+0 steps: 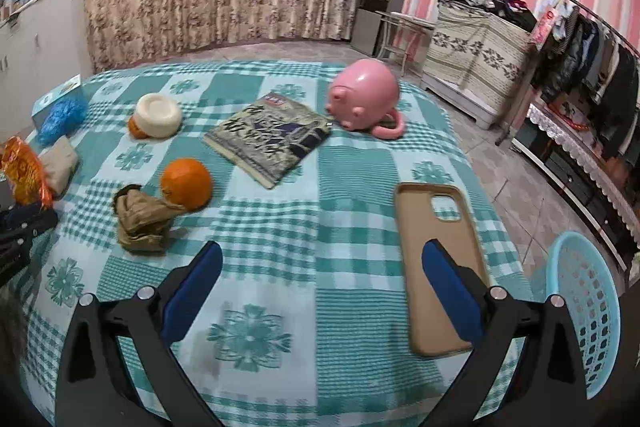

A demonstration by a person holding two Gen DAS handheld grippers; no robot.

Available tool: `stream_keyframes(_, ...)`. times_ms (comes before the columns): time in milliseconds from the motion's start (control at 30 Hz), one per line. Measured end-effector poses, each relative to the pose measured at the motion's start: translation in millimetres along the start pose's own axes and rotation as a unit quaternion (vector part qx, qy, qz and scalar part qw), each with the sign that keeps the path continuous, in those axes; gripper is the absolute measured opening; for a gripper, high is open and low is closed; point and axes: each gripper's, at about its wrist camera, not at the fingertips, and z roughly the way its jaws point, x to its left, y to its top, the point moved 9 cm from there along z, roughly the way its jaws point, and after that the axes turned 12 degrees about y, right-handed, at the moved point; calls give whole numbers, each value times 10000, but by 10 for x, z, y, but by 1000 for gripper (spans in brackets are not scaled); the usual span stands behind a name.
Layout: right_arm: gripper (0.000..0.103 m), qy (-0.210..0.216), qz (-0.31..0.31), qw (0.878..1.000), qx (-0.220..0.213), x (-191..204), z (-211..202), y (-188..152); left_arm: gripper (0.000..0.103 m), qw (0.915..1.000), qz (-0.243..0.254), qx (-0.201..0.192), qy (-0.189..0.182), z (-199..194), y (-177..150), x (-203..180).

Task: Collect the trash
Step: 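Return to the table and grasp the orange snack bag with the left gripper, then grasp the brown cloth with the right gripper and carry it toward the basket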

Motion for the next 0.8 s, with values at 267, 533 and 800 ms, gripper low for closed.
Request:
stream_keyframes(267,98,541,-24,9985,-13,340,33,32,14,9996,-189,-195,-19,-194,139,205)
stream_keyframes(533,98,1281,702,9893,-40,620,135,88,12,9983,-423,-400,90,-385,257,651)
stream_keyframes(800,95,1317,770,9878,305,881,449,16,12,9976,-608,-275,204,-297,203,914)
